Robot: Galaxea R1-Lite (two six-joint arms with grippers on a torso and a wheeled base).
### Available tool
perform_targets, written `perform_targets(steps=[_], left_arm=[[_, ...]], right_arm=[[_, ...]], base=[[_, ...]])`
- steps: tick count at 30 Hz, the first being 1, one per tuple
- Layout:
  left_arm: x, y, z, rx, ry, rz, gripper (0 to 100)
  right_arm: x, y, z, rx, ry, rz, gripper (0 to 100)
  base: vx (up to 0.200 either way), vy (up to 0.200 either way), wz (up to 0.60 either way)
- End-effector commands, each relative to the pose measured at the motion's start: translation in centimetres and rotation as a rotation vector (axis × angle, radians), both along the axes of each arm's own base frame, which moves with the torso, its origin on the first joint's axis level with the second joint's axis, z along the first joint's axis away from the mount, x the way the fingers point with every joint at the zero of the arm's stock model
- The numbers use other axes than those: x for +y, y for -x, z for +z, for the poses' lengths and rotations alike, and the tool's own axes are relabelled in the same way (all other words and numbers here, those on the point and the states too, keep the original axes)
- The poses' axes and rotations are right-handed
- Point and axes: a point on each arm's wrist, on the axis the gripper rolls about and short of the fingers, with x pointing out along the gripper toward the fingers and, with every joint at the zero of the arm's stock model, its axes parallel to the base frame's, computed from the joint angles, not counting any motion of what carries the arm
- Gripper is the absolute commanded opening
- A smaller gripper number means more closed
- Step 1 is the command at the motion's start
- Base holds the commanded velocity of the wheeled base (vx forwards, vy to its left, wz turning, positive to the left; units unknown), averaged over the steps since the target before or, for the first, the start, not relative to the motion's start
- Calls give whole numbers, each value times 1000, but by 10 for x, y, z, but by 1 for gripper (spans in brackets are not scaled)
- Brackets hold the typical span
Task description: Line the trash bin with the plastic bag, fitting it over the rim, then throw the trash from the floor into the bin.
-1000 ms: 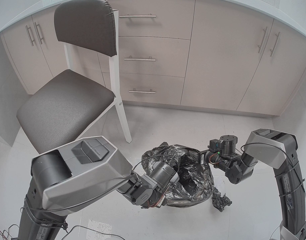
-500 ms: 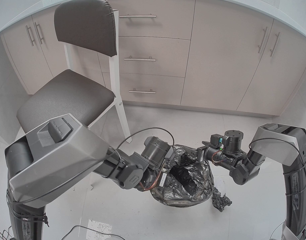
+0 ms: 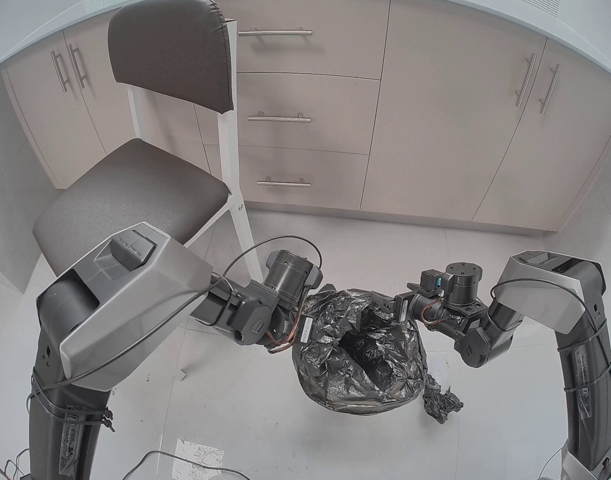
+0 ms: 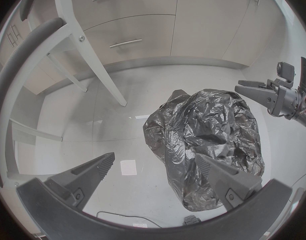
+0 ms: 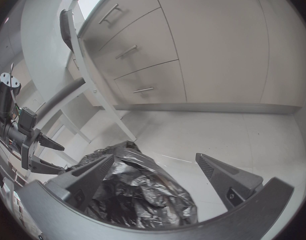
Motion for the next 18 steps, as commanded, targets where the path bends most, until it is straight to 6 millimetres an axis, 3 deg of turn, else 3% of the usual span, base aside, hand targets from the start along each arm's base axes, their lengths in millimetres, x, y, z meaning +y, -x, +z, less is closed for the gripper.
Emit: perform_targets(steps=[1, 18], left_arm=[[-1, -4, -13, 15, -19, -5, 100], [-7, -27, -34, -10, -19, 10, 100]], right_arm=[[-3, -3, -9, 34, 17, -15, 100], [-5, -4, -20, 54, 105, -23, 100]], base=[[0, 0, 0], [0, 0, 0]])
